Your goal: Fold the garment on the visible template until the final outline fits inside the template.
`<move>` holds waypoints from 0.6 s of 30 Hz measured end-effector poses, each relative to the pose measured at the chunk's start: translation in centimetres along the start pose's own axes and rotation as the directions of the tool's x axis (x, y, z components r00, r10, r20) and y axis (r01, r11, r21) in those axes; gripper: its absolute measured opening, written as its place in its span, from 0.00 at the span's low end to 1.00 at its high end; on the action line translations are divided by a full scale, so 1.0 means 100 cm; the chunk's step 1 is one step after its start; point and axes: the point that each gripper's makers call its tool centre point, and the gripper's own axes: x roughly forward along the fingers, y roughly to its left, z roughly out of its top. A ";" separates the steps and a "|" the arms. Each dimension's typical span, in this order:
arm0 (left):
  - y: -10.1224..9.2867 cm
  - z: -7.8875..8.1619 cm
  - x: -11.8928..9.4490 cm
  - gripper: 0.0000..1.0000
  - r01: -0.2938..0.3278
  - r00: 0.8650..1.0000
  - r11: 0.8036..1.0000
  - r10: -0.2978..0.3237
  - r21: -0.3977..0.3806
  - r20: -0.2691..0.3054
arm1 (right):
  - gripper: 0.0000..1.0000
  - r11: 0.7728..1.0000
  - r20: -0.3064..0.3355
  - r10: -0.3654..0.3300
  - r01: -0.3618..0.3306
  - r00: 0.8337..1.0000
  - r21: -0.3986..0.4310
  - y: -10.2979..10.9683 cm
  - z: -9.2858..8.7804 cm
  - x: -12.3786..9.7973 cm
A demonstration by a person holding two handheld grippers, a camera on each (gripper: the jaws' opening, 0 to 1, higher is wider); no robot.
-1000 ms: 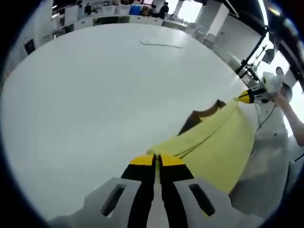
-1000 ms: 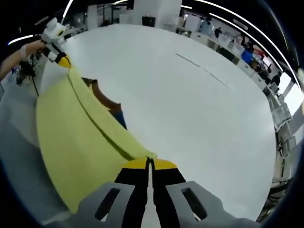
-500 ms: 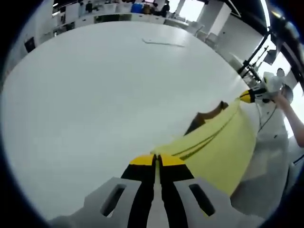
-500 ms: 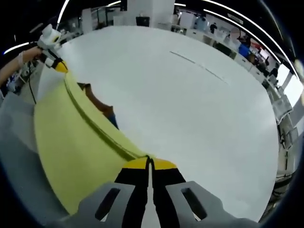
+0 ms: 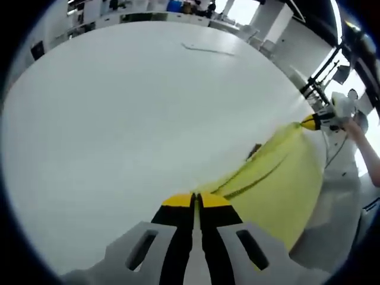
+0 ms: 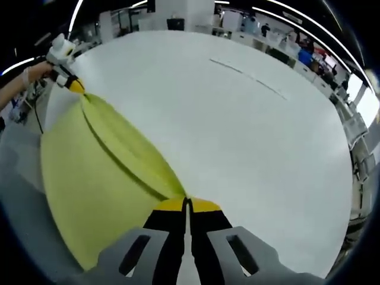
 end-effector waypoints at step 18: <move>0.002 0.000 0.008 0.00 0.014 1.000 0.999 -0.015 -0.051 -0.018 | 0.02 1.000 -0.009 0.014 -0.014 1.000 0.028 0.006 0.002 0.008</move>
